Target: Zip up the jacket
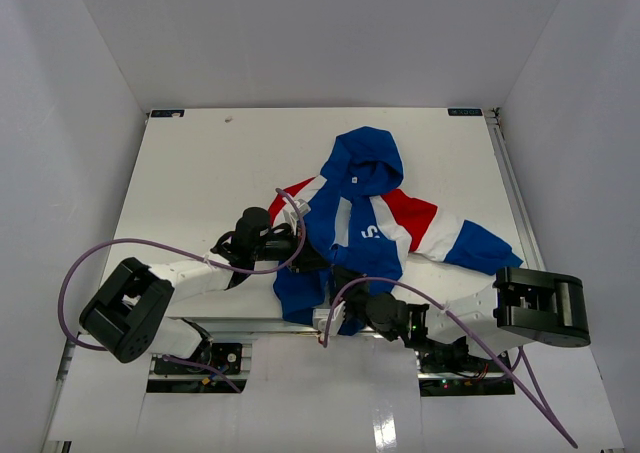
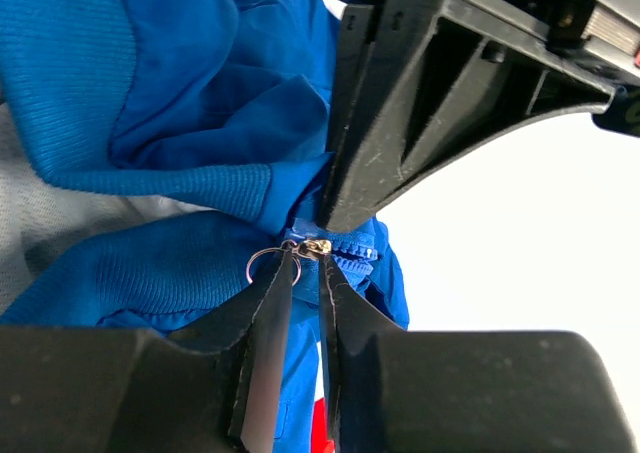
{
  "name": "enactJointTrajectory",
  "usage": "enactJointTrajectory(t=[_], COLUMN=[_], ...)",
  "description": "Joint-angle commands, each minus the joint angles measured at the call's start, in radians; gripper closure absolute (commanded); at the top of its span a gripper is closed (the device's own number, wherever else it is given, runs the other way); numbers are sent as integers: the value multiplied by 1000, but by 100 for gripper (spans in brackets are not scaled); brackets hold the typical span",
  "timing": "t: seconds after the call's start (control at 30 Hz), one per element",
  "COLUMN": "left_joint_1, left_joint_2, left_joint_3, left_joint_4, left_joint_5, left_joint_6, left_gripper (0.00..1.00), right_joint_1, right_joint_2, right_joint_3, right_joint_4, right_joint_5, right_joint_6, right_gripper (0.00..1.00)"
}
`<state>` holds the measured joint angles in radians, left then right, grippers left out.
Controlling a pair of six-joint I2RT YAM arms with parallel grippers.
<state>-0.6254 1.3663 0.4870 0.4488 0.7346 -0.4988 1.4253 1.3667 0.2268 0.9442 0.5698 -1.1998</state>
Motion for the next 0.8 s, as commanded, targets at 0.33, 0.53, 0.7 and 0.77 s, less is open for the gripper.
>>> enactJointTrajectory(t=[0.33, 0.53, 0.7, 0.77], left_joint_1=[0, 0, 0, 0], left_joint_2=[-32, -32, -32, -32], left_joint_3=[10, 9, 8, 9], left_joint_4=[18, 21, 22, 21], left_joint_5=[23, 25, 25, 26], left_joint_6=[-4, -6, -4, -2], left_gripper=[100, 100, 100, 100], right_joint_1=[-64, -98, -104, -113], right_joint_2=[-51, -35, -34, -31], right_joint_3=[44, 54, 70, 110], right_joint_4=[65, 67, 28, -58], right_joint_5=[-23, -33, -33, -29], right_joint_6=[130, 170, 213, 265], right_gripper=[91, 92, 92, 92])
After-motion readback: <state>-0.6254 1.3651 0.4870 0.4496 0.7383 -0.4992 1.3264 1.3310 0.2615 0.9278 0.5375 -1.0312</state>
